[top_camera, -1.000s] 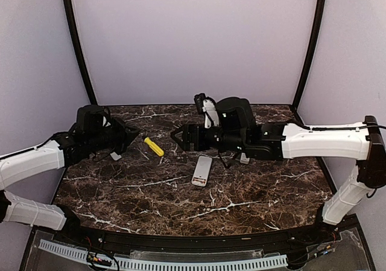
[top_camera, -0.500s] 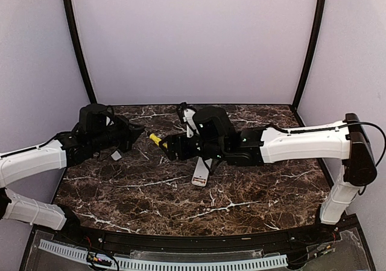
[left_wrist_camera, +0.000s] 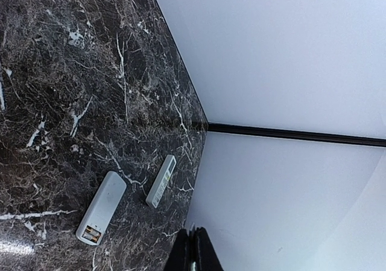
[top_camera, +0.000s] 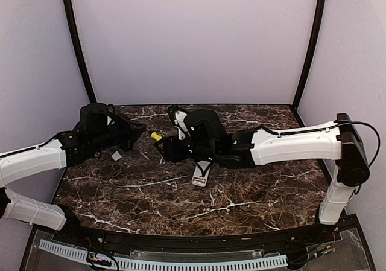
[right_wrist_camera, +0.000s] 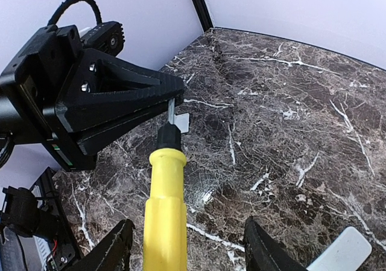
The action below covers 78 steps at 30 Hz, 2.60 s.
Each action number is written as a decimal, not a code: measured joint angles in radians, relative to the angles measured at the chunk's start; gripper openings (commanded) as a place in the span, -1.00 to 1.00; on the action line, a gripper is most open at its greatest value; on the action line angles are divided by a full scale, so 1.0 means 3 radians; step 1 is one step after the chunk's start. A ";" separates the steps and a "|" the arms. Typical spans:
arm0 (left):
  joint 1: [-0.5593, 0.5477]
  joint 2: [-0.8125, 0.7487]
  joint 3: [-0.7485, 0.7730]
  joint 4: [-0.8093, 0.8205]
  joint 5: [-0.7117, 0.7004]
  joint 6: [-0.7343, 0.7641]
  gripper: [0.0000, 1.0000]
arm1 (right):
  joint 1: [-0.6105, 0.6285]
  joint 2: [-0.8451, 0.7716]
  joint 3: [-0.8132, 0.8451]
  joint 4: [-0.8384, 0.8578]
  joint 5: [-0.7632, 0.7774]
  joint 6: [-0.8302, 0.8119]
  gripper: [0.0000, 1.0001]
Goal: Unload the batteries from the remote control
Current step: Pass from the left arm to the right, then move the remote control without the battery cover to the center of the board.
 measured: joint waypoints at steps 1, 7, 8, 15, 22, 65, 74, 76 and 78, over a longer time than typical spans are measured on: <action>-0.0004 0.0000 0.0011 0.0004 -0.0003 -0.0006 -1.00 | 0.0000 0.0020 0.0011 0.0013 0.0001 0.0006 0.15; -0.0017 0.0001 0.0015 0.0013 -0.0014 -0.0038 -1.00 | 0.0000 0.0075 0.0025 0.0045 -0.0008 0.0001 0.08; -0.0020 0.0001 0.0015 0.0013 -0.0015 -0.0039 -1.00 | 0.0000 0.0078 0.0029 0.0048 -0.0008 0.0001 0.07; -0.0027 0.0013 0.0017 0.0014 -0.0019 -0.0051 -1.00 | 0.0000 0.0079 0.0038 0.0116 -0.0008 0.0003 -0.03; -0.0027 0.0013 0.0017 0.0017 -0.0020 -0.0052 -1.00 | 0.0001 0.0079 0.0038 0.0197 -0.0014 -0.0005 -0.43; -0.0684 0.2129 0.1846 -0.1497 -0.0111 0.2377 0.68 | -0.0966 -0.1377 -0.1170 -0.0998 0.0557 0.0917 -1.00; -0.0919 0.2796 0.2412 -0.1685 -0.0195 0.2661 0.83 | -0.0978 -0.1447 -0.1236 -0.1025 0.0651 0.0963 -1.00; -0.0954 0.2897 0.2491 -0.1720 -0.0225 0.2716 0.85 | -0.0978 -0.1448 -0.1249 -0.1027 0.0657 0.0975 -1.00; -0.0979 0.2979 0.2566 -0.1752 -0.0238 0.2772 0.87 | -0.0978 -0.1450 -0.1256 -0.1030 0.0657 0.0983 -1.00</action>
